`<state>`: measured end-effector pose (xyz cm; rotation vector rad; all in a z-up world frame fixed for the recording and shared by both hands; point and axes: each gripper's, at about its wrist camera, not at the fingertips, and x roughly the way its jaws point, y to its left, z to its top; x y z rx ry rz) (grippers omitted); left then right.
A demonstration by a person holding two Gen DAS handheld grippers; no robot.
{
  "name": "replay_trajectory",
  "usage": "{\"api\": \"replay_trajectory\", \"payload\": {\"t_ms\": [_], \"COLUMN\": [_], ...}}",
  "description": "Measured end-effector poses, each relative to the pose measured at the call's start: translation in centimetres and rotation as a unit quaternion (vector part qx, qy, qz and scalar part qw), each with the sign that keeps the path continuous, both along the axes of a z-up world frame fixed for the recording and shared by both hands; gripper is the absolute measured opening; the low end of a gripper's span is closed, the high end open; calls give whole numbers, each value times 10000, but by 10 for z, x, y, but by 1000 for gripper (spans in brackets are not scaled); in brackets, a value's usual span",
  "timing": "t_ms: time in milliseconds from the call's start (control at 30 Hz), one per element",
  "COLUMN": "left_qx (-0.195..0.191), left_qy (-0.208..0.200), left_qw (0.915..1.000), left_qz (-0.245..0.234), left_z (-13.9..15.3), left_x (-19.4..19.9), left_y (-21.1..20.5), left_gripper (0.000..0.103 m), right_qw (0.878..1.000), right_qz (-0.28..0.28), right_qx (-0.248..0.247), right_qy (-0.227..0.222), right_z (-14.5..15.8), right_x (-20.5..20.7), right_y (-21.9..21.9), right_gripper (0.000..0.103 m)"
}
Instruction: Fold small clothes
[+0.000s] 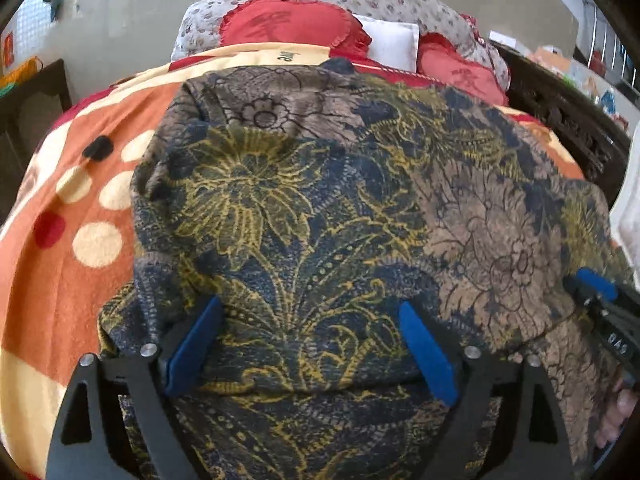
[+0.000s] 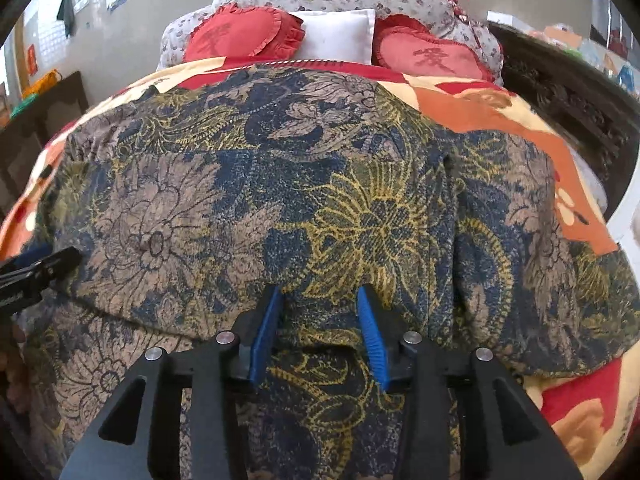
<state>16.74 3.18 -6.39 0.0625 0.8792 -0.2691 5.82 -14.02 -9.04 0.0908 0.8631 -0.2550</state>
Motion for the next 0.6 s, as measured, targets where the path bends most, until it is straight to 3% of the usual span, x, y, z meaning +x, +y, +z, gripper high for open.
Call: {"api": "replay_trajectory", "payload": {"t_ms": [100,167,267,333,367,433,500,533,600], "left_qx": [80,120,-77,44,202,168,197,174,145], "left_qy": [43,36,-244,-321,-26,-94,-27,-31,-26], "left_qw": [10000,9999,9995,9993,9997,9998,9998,9998,9999], "left_qz": [16,-10,-177,-190,-146,-26,23,21,21], "left_z": [5,12,20,9,-1,1,-2,-2,-2], "left_x": [-5,-19,-46,-57,-53,-50,-47,-47,-47], "left_y": [-2,-2,-1,-2,-4,-3,-4,-3,-4], "left_gripper": [94,94,95,99,100,100,101,101,101], "right_qw": [9993,9970,9880,9790,9705,9448,9011,8713,8279], "right_qz": [-12,-295,-953,-1531,-1911,-2600,-3176,-3558,-3821], "right_qx": [375,631,861,893,1012,1652,2681,3117,3773], "right_qy": [-48,-332,-856,-1008,-1066,-1119,-1237,-1310,-1621], "right_z": [13,31,55,57,55,41,14,-1,-22], "right_x": [-12,-38,-101,-141,-163,-202,-239,-258,-279], "right_y": [-10,-30,-95,-145,-178,-239,-295,-320,-347], "right_gripper": [57,57,57,57,58,58,58,58,58]}}
